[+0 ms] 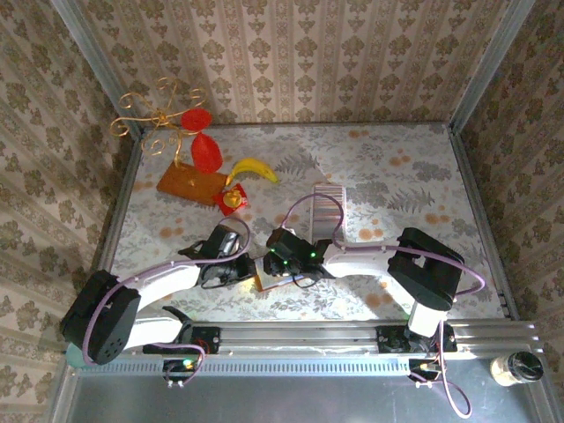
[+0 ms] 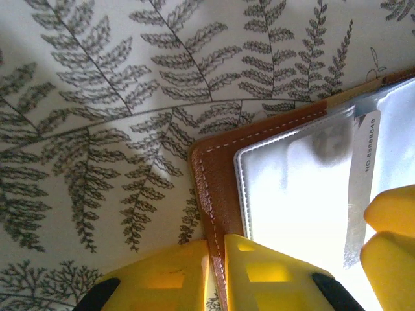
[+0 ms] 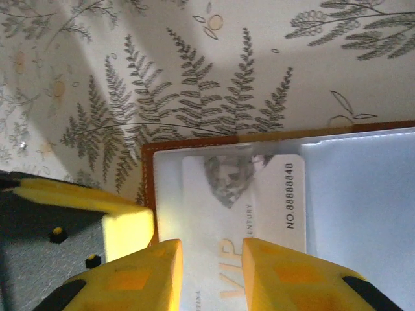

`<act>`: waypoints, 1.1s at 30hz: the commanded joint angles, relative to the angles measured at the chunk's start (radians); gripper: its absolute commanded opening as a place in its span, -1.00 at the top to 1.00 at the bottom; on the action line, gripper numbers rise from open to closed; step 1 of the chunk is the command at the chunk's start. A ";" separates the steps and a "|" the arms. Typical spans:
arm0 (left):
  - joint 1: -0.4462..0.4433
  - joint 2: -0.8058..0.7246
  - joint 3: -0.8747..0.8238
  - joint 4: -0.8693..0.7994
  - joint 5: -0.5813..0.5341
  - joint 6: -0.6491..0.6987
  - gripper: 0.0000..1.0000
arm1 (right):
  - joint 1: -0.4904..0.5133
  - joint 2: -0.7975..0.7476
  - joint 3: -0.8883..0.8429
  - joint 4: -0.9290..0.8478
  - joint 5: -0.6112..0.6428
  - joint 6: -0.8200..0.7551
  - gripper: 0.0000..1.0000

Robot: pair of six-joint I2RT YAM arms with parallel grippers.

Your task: Put the credit cards into the card holder

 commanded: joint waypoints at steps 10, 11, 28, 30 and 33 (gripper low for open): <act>0.065 0.021 0.026 0.001 -0.045 0.099 0.70 | -0.011 -0.041 0.011 -0.196 0.123 0.009 0.69; 0.066 0.022 0.026 0.001 -0.045 0.098 0.70 | -0.013 -0.032 0.017 -0.207 0.123 0.007 0.75; 0.053 0.022 -0.010 0.018 -0.024 0.088 0.72 | 0.003 0.104 0.126 -0.210 0.051 -0.010 1.00; 0.050 0.016 -0.015 0.018 -0.024 0.084 0.72 | 0.008 0.108 0.132 -0.206 0.048 -0.010 1.00; 0.050 0.004 -0.021 0.015 -0.028 0.082 0.72 | 0.020 0.103 0.141 -0.200 0.052 -0.013 1.00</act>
